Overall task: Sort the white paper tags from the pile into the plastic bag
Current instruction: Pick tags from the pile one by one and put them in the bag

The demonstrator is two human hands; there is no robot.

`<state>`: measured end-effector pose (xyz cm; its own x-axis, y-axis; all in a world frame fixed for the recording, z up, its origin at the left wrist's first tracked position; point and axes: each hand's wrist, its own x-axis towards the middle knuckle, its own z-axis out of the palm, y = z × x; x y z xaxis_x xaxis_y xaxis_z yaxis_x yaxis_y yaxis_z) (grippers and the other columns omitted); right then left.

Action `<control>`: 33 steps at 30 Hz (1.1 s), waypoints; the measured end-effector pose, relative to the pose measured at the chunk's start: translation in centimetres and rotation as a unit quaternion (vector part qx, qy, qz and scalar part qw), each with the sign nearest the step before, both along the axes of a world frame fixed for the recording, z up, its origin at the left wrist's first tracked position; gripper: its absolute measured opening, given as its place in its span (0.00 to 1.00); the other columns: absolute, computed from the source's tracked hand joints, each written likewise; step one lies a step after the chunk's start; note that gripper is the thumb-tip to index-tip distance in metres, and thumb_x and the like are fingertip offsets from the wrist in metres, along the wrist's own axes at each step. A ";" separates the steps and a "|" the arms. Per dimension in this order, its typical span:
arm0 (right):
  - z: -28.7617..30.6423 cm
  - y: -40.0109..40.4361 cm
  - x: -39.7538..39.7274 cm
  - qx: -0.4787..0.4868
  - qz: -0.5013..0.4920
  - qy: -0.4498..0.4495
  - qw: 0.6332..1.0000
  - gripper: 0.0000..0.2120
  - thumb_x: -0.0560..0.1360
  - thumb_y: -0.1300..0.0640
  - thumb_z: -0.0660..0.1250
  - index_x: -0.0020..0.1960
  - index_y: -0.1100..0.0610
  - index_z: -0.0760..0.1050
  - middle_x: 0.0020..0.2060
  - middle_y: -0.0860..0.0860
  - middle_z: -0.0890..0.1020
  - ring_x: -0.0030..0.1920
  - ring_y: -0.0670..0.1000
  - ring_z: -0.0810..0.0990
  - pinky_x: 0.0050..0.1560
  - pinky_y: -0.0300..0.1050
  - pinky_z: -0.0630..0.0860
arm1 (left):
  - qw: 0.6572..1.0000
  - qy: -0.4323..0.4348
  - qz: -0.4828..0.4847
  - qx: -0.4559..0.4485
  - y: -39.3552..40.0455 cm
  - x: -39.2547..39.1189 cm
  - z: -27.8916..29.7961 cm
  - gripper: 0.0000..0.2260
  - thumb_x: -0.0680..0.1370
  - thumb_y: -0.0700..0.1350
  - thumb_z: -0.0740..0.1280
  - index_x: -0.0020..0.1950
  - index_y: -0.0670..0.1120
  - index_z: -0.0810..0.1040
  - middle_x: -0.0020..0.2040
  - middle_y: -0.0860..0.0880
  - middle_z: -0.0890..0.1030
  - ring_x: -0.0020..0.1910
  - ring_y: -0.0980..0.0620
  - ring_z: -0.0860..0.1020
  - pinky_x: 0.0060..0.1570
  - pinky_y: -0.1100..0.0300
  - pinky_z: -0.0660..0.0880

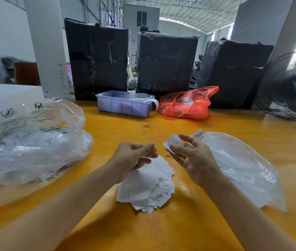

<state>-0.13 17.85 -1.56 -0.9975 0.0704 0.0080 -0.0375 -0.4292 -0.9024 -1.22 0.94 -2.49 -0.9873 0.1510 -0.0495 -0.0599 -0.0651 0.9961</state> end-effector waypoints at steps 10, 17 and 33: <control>-0.1 -0.2 0.4 0.114 -0.052 0.083 0.989 0.04 0.71 0.66 0.71 0.42 0.59 0.78 0.36 0.53 0.83 0.35 0.50 0.82 0.34 0.37 0.77 | 1.000 0.019 -0.018 -0.009 -0.1 0.2 0.1 0.06 0.66 0.46 0.74 0.39 0.45 0.84 0.37 0.50 0.85 0.29 0.59 0.78 0.28 0.69 0.71; -0.4 -0.9 0.8 0.247 -0.079 0.172 0.950 0.08 0.69 0.69 0.72 0.39 0.58 0.78 0.36 0.57 0.84 0.35 0.54 0.84 0.36 0.43 0.80 | 0.999 0.023 -0.043 -0.012 0.0 0.3 0.3 0.07 0.68 0.43 0.73 0.43 0.43 0.84 0.36 0.50 0.84 0.29 0.59 0.78 0.31 0.69 0.74; -0.7 -0.9 0.7 0.293 -0.069 0.187 0.935 0.07 0.69 0.68 0.72 0.39 0.59 0.78 0.35 0.54 0.83 0.33 0.52 0.84 0.35 0.41 0.80 | 0.999 0.030 -0.031 -0.026 -0.2 0.3 0.4 0.04 0.68 0.41 0.73 0.42 0.45 0.84 0.37 0.49 0.85 0.31 0.58 0.79 0.32 0.68 0.76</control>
